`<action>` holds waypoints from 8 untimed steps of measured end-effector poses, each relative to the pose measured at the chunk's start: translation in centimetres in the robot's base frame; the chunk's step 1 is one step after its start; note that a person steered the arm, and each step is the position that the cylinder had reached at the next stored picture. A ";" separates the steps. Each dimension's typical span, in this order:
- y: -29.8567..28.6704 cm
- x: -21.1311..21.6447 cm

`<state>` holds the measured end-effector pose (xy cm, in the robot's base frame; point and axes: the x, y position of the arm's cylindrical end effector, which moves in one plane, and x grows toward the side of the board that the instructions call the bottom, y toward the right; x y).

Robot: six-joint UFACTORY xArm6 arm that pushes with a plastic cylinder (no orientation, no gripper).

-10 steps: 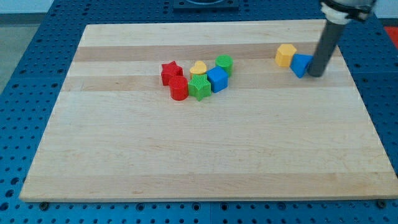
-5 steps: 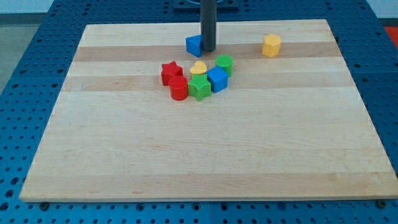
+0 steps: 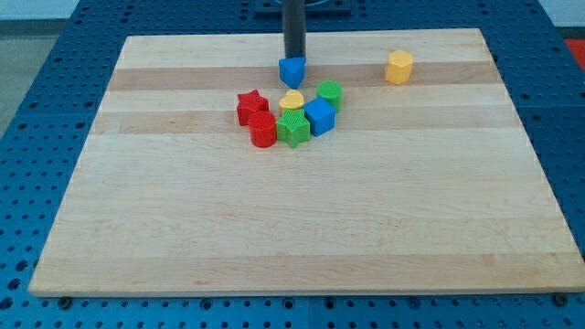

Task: Move the triangle above the heart

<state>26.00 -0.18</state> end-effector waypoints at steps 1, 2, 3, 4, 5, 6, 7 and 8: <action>0.7 0.3; -1.9 0.6; -4.9 2.4; -5.1 3.3; -5.1 -0.5; -3.7 -4.7; 6.2 -4.8; 16.5 -3.0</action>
